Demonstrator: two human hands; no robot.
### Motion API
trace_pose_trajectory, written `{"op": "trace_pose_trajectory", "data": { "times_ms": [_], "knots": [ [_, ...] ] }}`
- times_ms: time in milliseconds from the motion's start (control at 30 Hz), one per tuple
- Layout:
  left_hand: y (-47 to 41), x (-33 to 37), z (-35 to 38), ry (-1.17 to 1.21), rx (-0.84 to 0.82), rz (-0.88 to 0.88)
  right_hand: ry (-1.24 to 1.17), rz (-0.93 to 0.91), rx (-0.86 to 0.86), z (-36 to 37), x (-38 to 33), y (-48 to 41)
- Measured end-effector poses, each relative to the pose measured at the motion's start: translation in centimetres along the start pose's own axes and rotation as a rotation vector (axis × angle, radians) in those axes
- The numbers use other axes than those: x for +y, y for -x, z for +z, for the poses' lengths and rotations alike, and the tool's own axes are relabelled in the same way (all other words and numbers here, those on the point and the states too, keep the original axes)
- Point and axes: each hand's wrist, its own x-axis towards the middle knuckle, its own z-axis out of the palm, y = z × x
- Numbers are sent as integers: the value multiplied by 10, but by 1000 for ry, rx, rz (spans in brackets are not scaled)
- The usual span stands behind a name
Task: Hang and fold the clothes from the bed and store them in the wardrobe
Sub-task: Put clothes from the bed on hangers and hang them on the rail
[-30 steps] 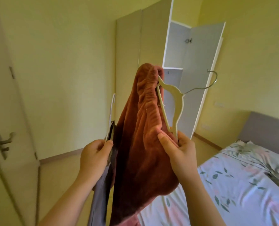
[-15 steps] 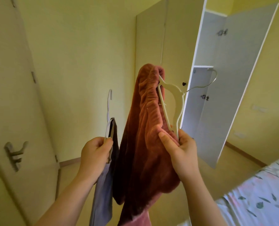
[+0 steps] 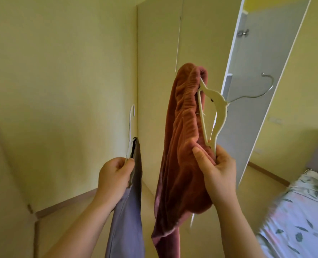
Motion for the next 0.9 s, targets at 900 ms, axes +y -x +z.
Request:
{"op": "trace_pose_trajectory", "data": {
  "times_ms": [900],
  "knots": [
    [-176,-57,257,106,-700,-7,663,270,382,-87,142,-115]
  ]
}}
